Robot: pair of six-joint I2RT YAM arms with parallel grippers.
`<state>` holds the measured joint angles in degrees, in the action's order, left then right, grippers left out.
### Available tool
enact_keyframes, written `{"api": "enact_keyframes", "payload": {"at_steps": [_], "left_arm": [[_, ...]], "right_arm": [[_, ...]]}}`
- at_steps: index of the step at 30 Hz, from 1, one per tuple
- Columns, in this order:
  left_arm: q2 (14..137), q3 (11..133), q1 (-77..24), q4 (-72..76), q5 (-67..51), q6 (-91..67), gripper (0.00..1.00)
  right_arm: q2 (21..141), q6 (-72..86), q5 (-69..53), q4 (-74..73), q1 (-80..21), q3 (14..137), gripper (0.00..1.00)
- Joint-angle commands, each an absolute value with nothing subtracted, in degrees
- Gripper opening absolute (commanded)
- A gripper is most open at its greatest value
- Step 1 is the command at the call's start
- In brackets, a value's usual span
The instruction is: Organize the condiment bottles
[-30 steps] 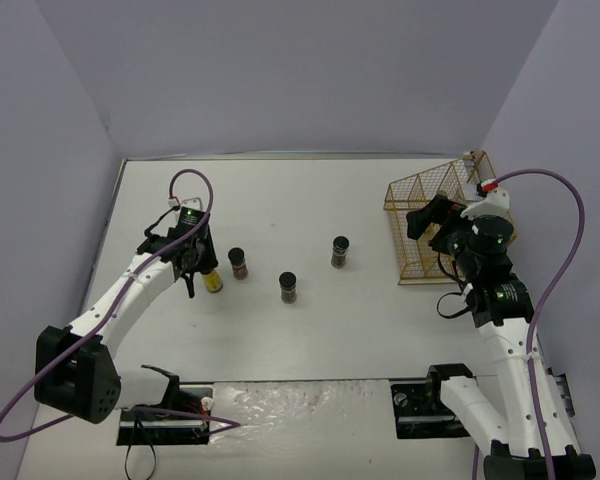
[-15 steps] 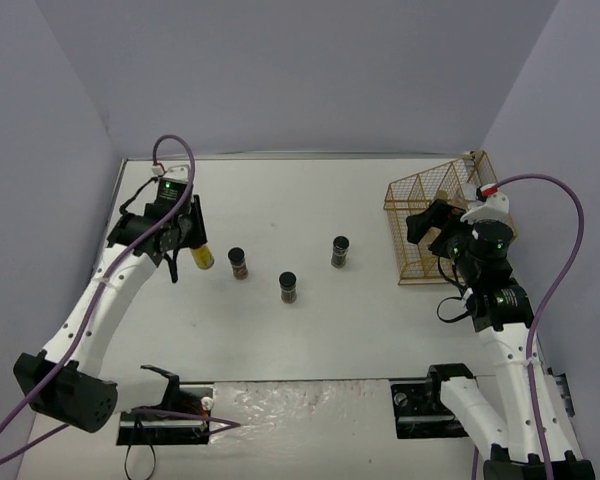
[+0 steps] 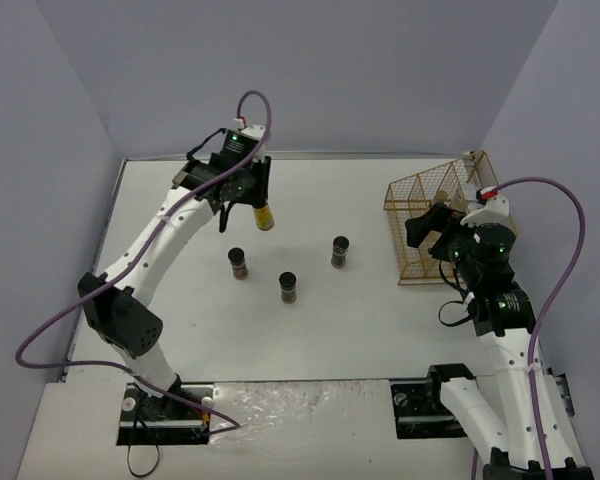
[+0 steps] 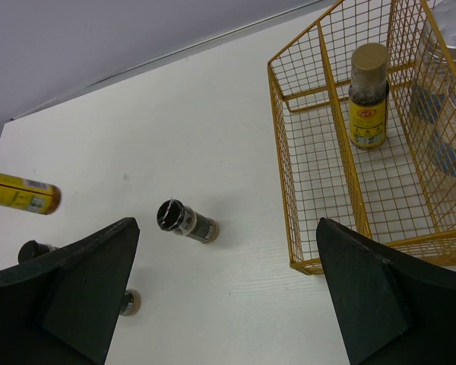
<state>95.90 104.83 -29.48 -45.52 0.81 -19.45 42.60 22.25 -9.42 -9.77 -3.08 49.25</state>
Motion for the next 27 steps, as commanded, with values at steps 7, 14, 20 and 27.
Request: {"api": "enact_keyframes", "payload": {"at_steps": [7,14,20,27], "left_arm": [[106.16,111.49,-37.39,-35.75,-0.53,-19.35,0.00],[109.45,108.05,-38.84,-29.76,1.75,-21.12,0.00],[112.42,106.52,-39.80,-27.61,2.62,-20.93,0.00],[112.21,103.26,-40.25,-25.23,3.08,-22.19,0.11]], "right_arm": [[41.40,20.19,-9.82,-9.40,-3.34,50.67,1.00],[41.66,19.78,-9.52,-9.34,-3.34,50.31,1.00],[41.67,19.86,-9.67,-9.40,-3.34,49.47,1.00],[41.55,19.51,-9.73,-9.40,-3.34,49.15,1.00]]}}
